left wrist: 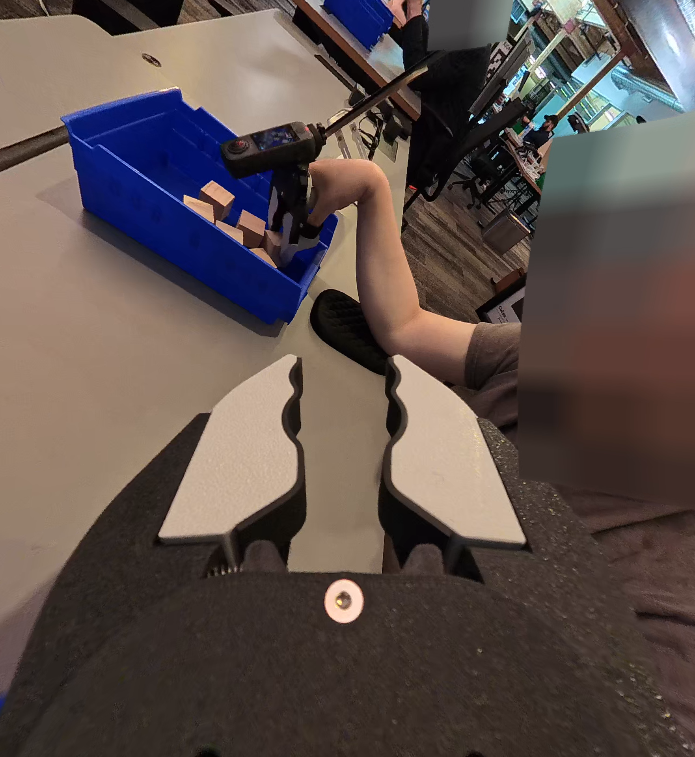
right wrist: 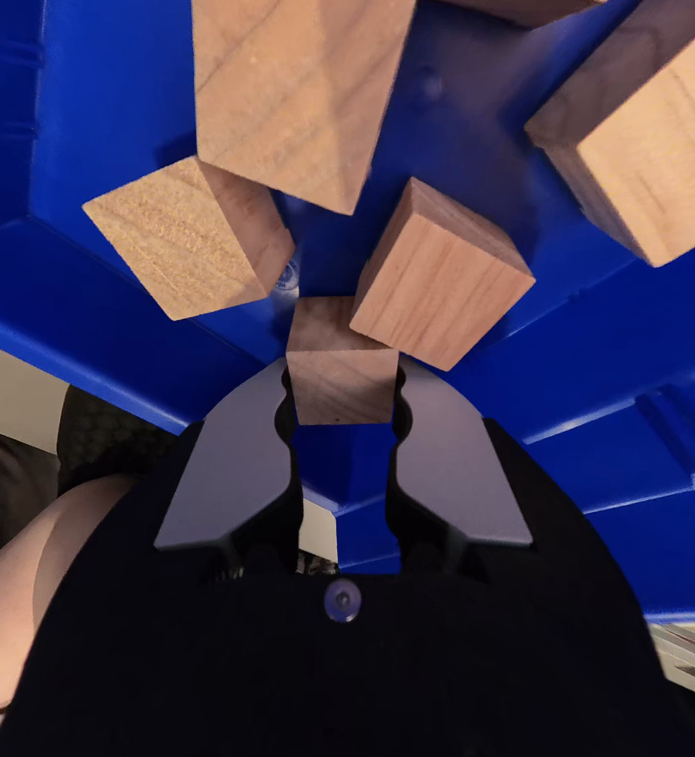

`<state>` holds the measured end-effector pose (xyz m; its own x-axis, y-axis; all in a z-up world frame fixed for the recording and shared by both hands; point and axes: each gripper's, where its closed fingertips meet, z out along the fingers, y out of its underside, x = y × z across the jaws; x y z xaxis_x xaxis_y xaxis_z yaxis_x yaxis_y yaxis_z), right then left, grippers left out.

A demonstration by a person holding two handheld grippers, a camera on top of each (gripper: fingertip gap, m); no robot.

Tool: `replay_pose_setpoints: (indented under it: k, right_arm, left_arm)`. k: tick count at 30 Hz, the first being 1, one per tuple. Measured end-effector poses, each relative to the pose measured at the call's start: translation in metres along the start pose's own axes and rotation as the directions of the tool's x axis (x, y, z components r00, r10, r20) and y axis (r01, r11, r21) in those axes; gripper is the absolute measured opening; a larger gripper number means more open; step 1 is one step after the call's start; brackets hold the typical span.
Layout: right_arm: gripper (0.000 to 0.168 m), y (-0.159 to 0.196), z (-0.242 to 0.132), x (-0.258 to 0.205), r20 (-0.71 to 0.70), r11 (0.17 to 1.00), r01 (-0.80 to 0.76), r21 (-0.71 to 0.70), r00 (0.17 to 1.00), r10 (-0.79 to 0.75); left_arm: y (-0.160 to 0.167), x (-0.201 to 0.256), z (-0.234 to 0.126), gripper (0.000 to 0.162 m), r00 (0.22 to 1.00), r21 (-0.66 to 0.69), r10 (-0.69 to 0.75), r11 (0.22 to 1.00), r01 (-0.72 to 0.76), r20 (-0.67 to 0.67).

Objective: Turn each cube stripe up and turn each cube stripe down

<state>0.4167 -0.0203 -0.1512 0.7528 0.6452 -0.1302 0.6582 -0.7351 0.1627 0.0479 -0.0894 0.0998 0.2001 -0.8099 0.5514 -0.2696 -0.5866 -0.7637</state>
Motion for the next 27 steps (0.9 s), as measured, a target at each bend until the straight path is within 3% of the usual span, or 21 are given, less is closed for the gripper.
replay_pose_setpoints:
  k: [5, 10, 15, 18, 21, 24, 26, 27]
  right_arm:
    - [0.056, 0.0, -0.001, -0.008, 0.051, 1.0, -0.01, 0.006, 0.999, 0.01]
    - [0.056, 0.004, -0.016, -0.007, 0.017, 0.998, -0.041, 0.041, 0.999, 0.04]
    - [0.053, 0.001, -0.08, -0.015, -0.141, 0.943, 0.037, 0.329, 0.99, 0.01]
    - [0.052, -0.007, -0.133, 0.002, -0.343, 0.834, 0.135, 0.535, 0.937, 0.069]
    - [0.061, -0.01, -0.195, 0.04, -0.463, 0.666, 0.157, 0.729, 0.83, 0.311]
    - [0.069, -0.017, -0.229, 0.057, -0.296, 0.407, 0.103, 0.908, 0.845, 0.445]
    - [0.073, -0.021, -0.223, 0.076, -0.18, 0.334, 0.014, 0.943, 0.862, 0.474]
    - [0.072, -0.019, -0.21, 0.09, -0.131, 0.347, -0.061, 0.936, 0.853, 0.505]
  left_arm:
    - [-0.001, 0.001, 0.004, 0.042, 1.0, -0.006, -0.004, 1.0, 0.004, 0.001]
    - [-0.003, 0.006, 0.005, 0.043, 1.0, 0.0, 0.014, 1.0, -0.014, 0.005]
    - [-0.014, 0.011, -0.008, 0.042, 0.996, 0.08, 0.079, 0.993, -0.082, 0.038]
    - [-0.021, 0.015, -0.02, 0.044, 0.989, 0.139, 0.138, 0.98, -0.143, 0.045]
    - [-0.027, 0.022, -0.029, 0.045, 0.986, 0.182, 0.167, 0.969, -0.169, 0.021]
    - [-0.029, 0.026, -0.034, 0.044, 0.979, 0.201, 0.201, 0.958, -0.204, 0.035]
    - [-0.031, 0.024, -0.037, 0.05, 0.971, 0.216, 0.228, 0.946, -0.24, 0.078]
    - [-0.031, 0.024, -0.038, 0.055, 0.966, 0.22, 0.238, 0.942, -0.254, 0.098]
